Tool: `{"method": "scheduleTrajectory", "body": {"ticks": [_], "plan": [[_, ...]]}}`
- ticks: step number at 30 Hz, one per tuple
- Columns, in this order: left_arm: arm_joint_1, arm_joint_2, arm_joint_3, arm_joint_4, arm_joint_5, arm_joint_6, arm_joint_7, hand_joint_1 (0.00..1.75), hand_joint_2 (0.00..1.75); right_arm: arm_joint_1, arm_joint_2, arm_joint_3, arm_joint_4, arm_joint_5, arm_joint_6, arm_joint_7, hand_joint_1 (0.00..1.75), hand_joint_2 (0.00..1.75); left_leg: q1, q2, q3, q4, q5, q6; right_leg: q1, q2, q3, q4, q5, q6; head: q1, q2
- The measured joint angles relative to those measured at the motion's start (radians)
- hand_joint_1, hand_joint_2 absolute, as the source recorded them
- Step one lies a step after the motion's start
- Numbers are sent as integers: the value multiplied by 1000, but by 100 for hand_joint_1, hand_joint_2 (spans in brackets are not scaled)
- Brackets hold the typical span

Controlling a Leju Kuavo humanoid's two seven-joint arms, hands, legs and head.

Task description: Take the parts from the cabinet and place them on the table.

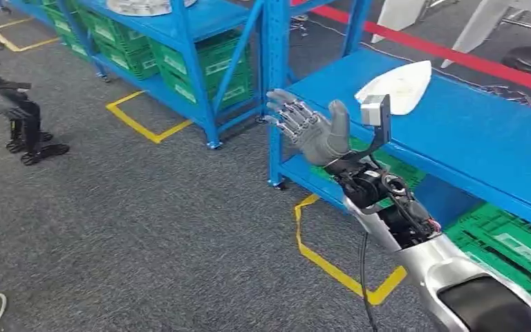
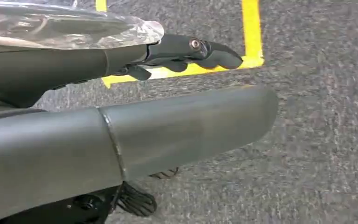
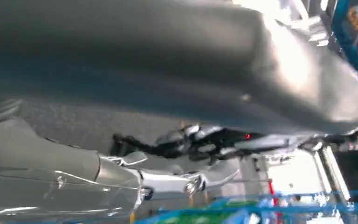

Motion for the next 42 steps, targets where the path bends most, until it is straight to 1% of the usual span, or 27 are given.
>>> {"method": "scheduleTrajectory", "body": {"ticks": [1, 2, 3, 5, 6, 7, 9, 10, 11, 13, 16, 18, 20, 22, 23, 25, 26, 27, 28, 31, 33, 35, 37, 38, 40, 41, 42], "plan": [[-1, 0, 0, 0, 0, 0, 0, 0, 0, 0, 0, 0, -5, 0, 0, 0, 0, 0, 5, -21, -2, 10, -14, -8, -8, 10, 7, -6, 4, -6, 0, 0], [-2, -1, 0, 0, 0, 0, -1, 0, 0, -4, 0, 0, -9, 0, 0, -1, 0, 0, 7, -71, -18, 48, -39, -11, -9, 20, 6, -6, 6, -10, -6, 0], [1, -1, 0, 0, 0, 0, -1, 0, 0, -7, 0, 0, -9, 0, 0, -1, 0, 0, 9, -100, -53, 120, -76, -11, -9, 29, 5, -6, 7, -17, -10, 0], [8, 3, 0, 0, 0, 0, -1, 0, 0, -2, 0, 3, -9, 0, 0, 1, 0, 0, 8, -124, -146, 300, -143, -14, -7, 57, 3, -6, 8, -20, -14, 0], [10, 3, 0, 0, 1, 0, -1, 0, 0, 1, 0, 3, -9, 0, 0, 1, 0, 0, 8, -126, -173, 341, -145, -13, -6, 72, 3, -6, 9, -21, -14, 0], [11, 3, 0, 0, 1, 0, -1, 0, 0, 1, 0, 3, -9, 0, 0, 2, 0, 0, 8, -126, -172, 326, -122, -10, -6, 86, 4, -6, 9, -21, -14, 0], [9, 3, 0, 0, 1, 0, -1, 0, 0, 1, 0, 3, -9, 0, 0, 1, 0, 0, 8, -134, -104, 172, -30, -2, -6, 112, 6, -6, 9, -20, -15, 0], [8, 5, 0, 0, 1, 0, -1, 0, 0, 0, 0, 3, -10, 0, 0, 1, 0, 0, 8, -159, -55, 70, 16, 3, -6, 124, 8, -5, 9, -19, -16, 0], [7, 8, 0, 0, 1, 0, -1, 0, 0, 0, 0, 3, -10, 0, 0, 1, 0, 0, 10, -202, -29, 13, 15, 10, -7, 132, 5, -5, 10, -17, -16, 0], [7, 10, 0, 0, 1, 0, -1, 0, 0, 0, 0, 2, -13, 0, 0, 1, 0, 0, 6, -183, -24, 3, 15, 9, -8, 154, -4, -3, 12, -5, -14, 0], [2, 6, 0, 0, 1, 0, -1, 0, 0, 1, -5, -1, -16, 0, 0, 1, 0, 0, 16, -150, -15, -15, 23, 28, -10, 175, -10, -2, 11, 14, -14, 0], [0, 6, 0, 0, 0, 0, -2, 0, 0, -2, -6, 0, -18, 0, 0, 0, 0, 0, 12, -134, -11, -18, 23, 37, -4, 80, -53, 92, -53, 21, -2, 0], [4, 5, 0, 0, 0, 0, -2, 0, 0, 1, -6, 0, -18, 0, 0, 0, 0, 0, 10, -112, -10, -18, 21, 38, -9, 52, -131, 268, -129, 28, 0, 0], [7, 6, 0, 0, 0, 0, -2, 0, 0, 6, -7, 0, -18, 0, -1, 0, 0, 0, 11, -93, -9, -17, 18, 36, -17, 45, -160, 327, -134, 33, 4, 0], [7, 5, 0, 0, 0, 0, -2, 0, 0, 6, -7, 0, -18, 0, -1, 0, 0, 0, 11, -82, -7, -17, 16, 33, -19, 42, -139, 281, -101, 34, 5, 0], [6, 3, 0, 0, 1, 0, -2, 0, 0, 4, -7, 0, -18, 1, -2, -1, 0, 0, 14, -62, 3, -17, 9, 25, -19, 16, -38, 87, -6, 34, 7, 0], [6, 4, 0, 0, 2, 0, -2, 0, 0, 3, -7, 0, -18, 2, -3, -2, 0, 0, 11, -54, 8, -17, 5, 20, -16, -27, -3, 9, 3, 33, 9, 0], [6, 5, 0, 0, 3, 0, -2, 0, 0, -1, -7, 0, -18, 4, -3, -2, 0, 0, 4, -47, 6, -12, 3, 15, 1, -37, 7, -8, -4, 29, 10, 0], [7, 6, 0, 0, 4, 0, -2, 0, 0, -2, -7, 1, -18, 6, -4, -2, 0, 0, 3, -38, 4, -13, 4, 11, -6, -27, 13, -6, -6, 15, 7, 0], [5, 5, 0, 0, 5, 0, -2, 0, 0, 0, -7, 0, -19, 11, -5, -2, 0, 0, 4, -3, 5, -12, -3, -4, -4, 11, 14, -16, 5, -6, 0, 0], [3, 3, 0, 0, 5, 0, -2, 0, 0, -8, -7, 0, -23, 11, -4, -3, 0, 0, 12, -89, -30, 77, -61, -10, -9, 29, 14, -19, 9, -17, -8, 0], [9, 6, 0, 0, 4, 0, -2, 0, 0, -5, -7, 2, -23, 12, -2, -3, 0, 0, 12, -120, -114, 245, -130, -12, -8, 51, 12, -19, 10, -23, -13, 0], [12, 5, 0, 0, 4, 0, -2, 0, 0, 1, -7, 3, -23, 12, -2, -3, 0, 0, 11, -125, -173, 337, -141, -10, -6, 77, 12, -18, 11, -24, -14, 0], [12, 4, 0, 0, 3, 0, -2, 0, 0, 1, -7, 3, -23, 12, -2, -3, 0, 0, 11, -126, -163, 302, -106, -6, -6, 92, 12, -18, 11, -24, -14, 0], [10, 5, 0, 0, 3, 0, -2, 0, 0, 0, -7, 3, -23, 13, -2, -3, 0, 0, 11, -141, -90, 137, -14, 5, -6, 117, 13, -17, 12, -23, -15, 0], [8, 6, 0, 0, 2, 0, -2, 0, 0, 0, -7, 3, -23, 13, -2, -3, 0, 0, 11, -173, -46, 45, 23, 12, -6, 129, 13, -16, 12, -21, -15, 0], [6, 9, 0, 0, 0, 0, -2, 0, 0, -1, -7, 3, -23, 14, -3, -3, 0, 0, 10, -214, -23, -4, 22, 18, 0, 141, 5, -10, 11, -16, -16, 0]]}}
